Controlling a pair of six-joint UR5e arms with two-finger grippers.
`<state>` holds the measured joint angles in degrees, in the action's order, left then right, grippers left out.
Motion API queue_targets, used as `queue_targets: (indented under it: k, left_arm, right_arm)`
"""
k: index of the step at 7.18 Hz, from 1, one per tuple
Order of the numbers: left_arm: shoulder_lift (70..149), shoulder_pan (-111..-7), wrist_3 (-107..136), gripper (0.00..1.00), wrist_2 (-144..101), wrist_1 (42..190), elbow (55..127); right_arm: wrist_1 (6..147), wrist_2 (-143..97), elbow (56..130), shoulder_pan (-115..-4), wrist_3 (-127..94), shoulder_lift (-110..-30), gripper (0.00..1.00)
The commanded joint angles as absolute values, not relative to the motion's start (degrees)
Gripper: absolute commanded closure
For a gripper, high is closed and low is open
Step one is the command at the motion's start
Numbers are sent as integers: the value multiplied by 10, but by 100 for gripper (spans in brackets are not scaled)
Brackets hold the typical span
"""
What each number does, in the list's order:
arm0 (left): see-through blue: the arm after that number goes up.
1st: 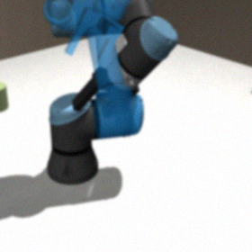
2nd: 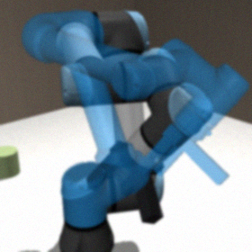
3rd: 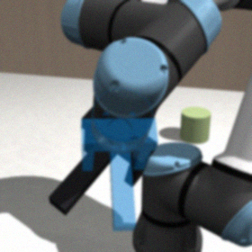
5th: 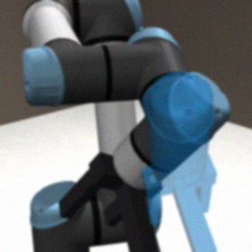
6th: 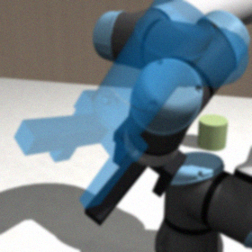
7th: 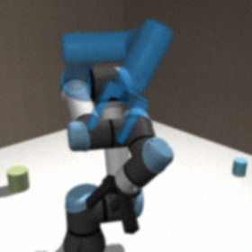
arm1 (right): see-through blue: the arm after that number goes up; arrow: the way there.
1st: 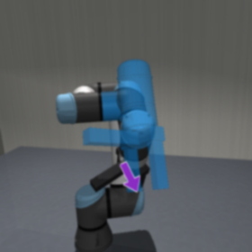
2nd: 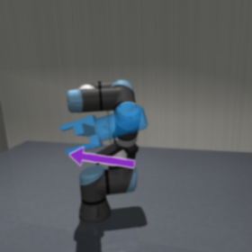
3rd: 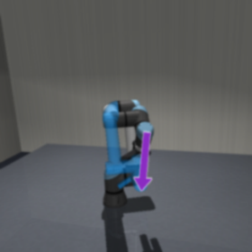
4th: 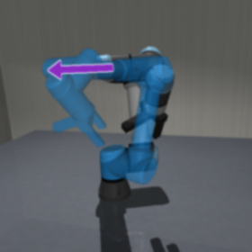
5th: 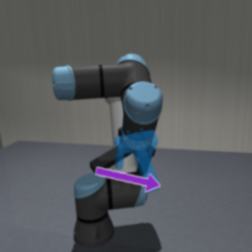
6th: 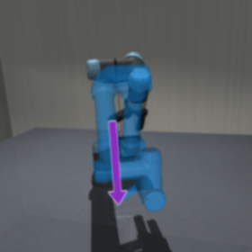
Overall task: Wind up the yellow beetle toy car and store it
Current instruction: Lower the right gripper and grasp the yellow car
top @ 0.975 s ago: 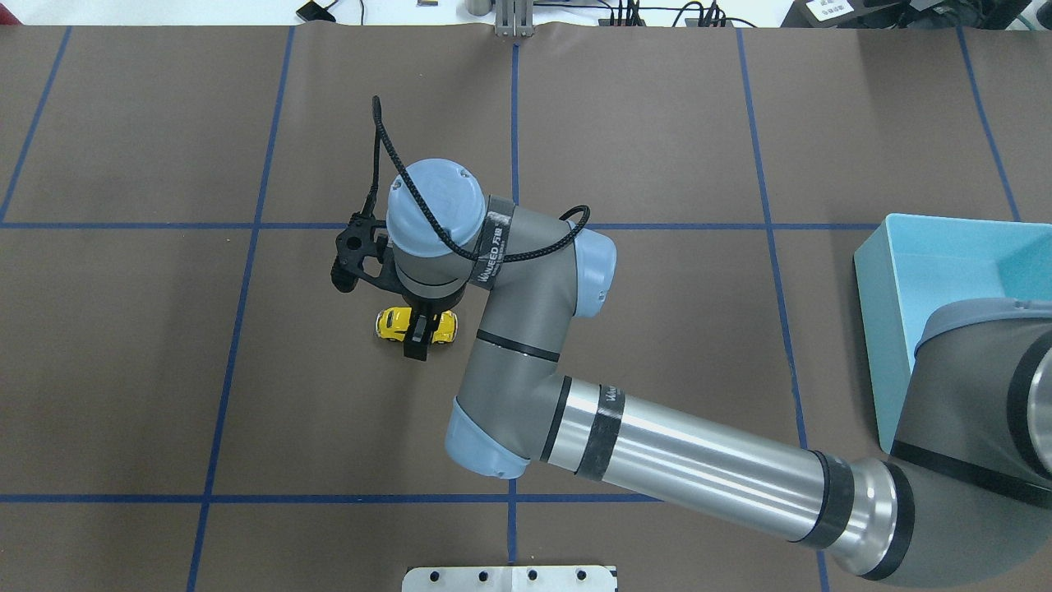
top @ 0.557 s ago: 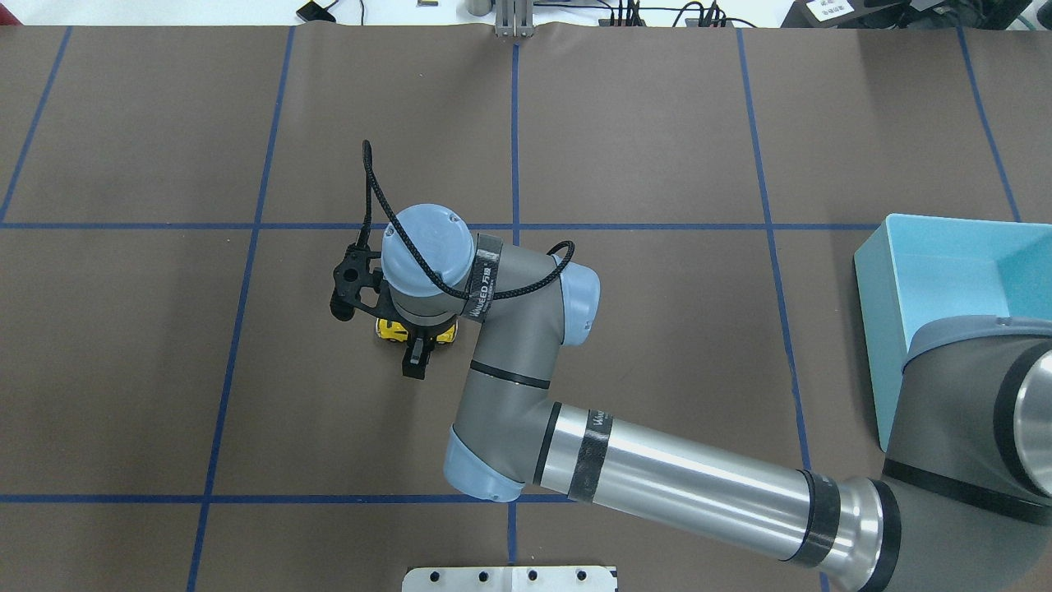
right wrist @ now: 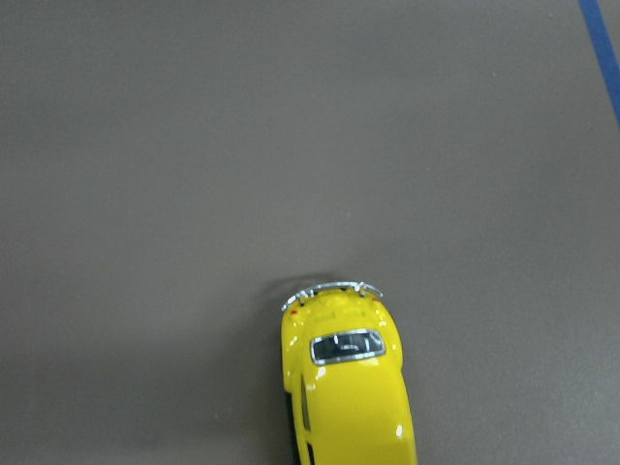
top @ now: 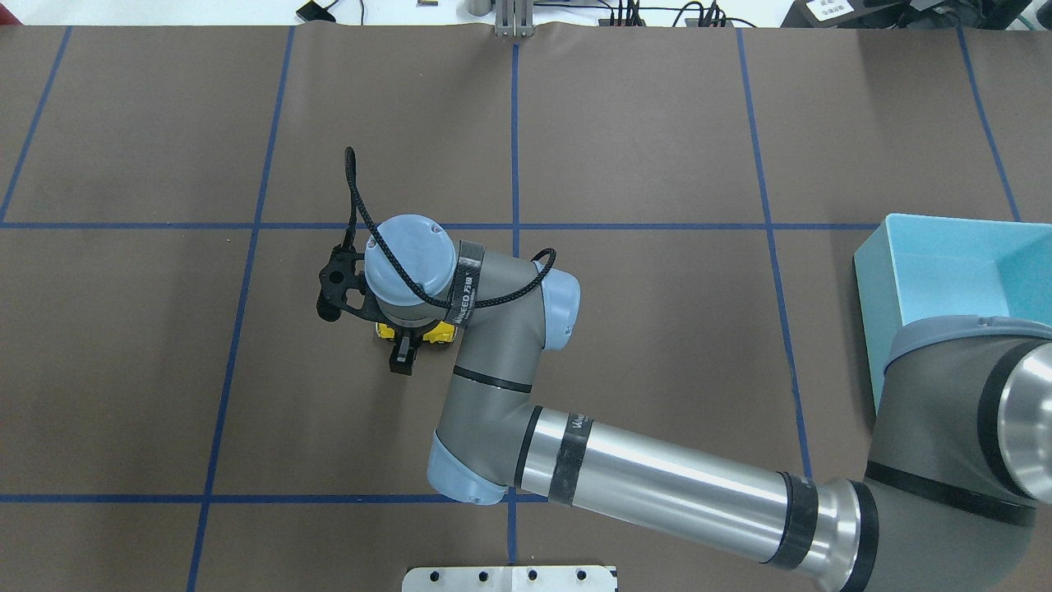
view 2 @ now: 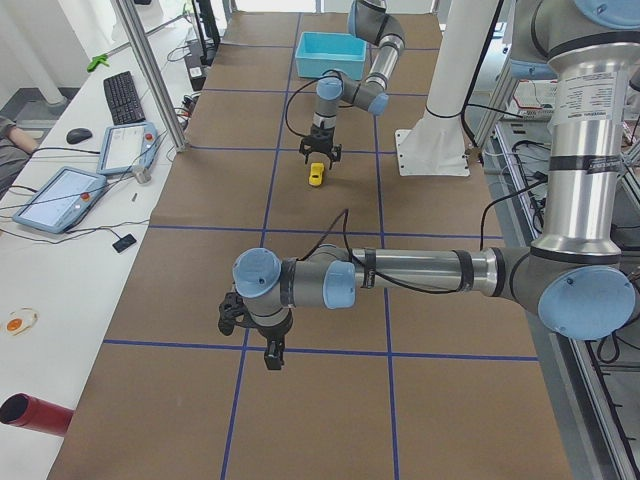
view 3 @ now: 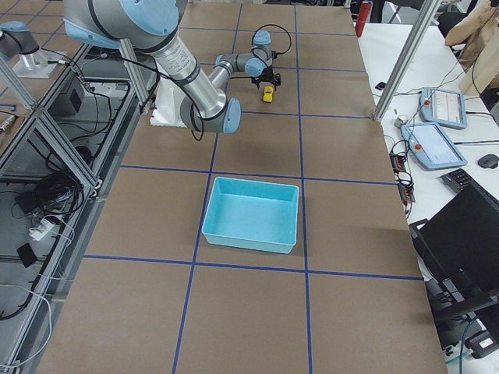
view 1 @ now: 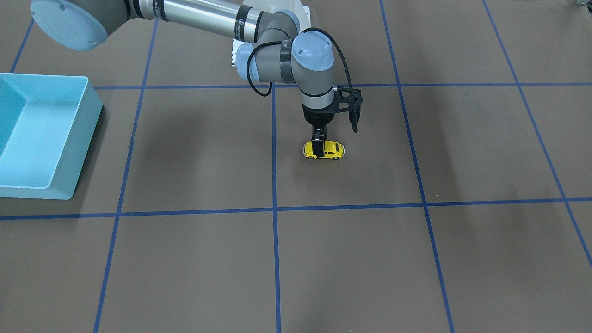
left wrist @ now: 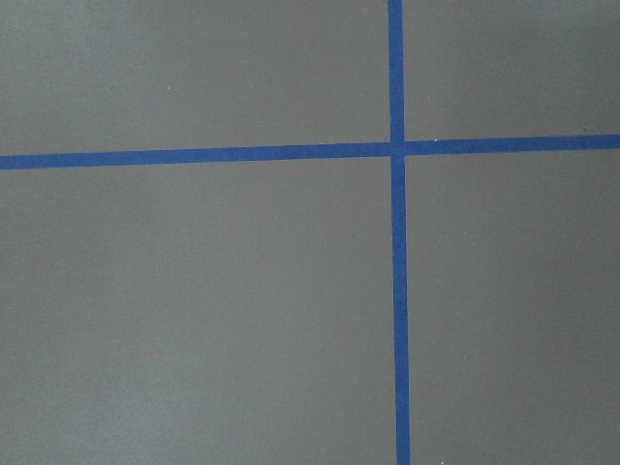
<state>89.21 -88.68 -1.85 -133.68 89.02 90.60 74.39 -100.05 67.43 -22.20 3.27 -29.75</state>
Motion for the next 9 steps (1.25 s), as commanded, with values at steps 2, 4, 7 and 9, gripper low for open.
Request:
queue_targets:
  k: [2,4,7,9]
  left_arm:
    - [892,-887,-18,0,-1337,890,906]
    - [892,-886,-18,0,-1338,890,907]
    - [892,-886,-17,0,-1340,890,909]
    - [892,-886,-17,0,-1342,890,911]
  right_arm:
    - [702,-988,637,-213,33,-294,6]
    - [688,-986,626,-213,33,-291,18]
    - [693,-990,634,-213,26,-278,100]
    - [702,-1024,651,-229,32,-287,100]
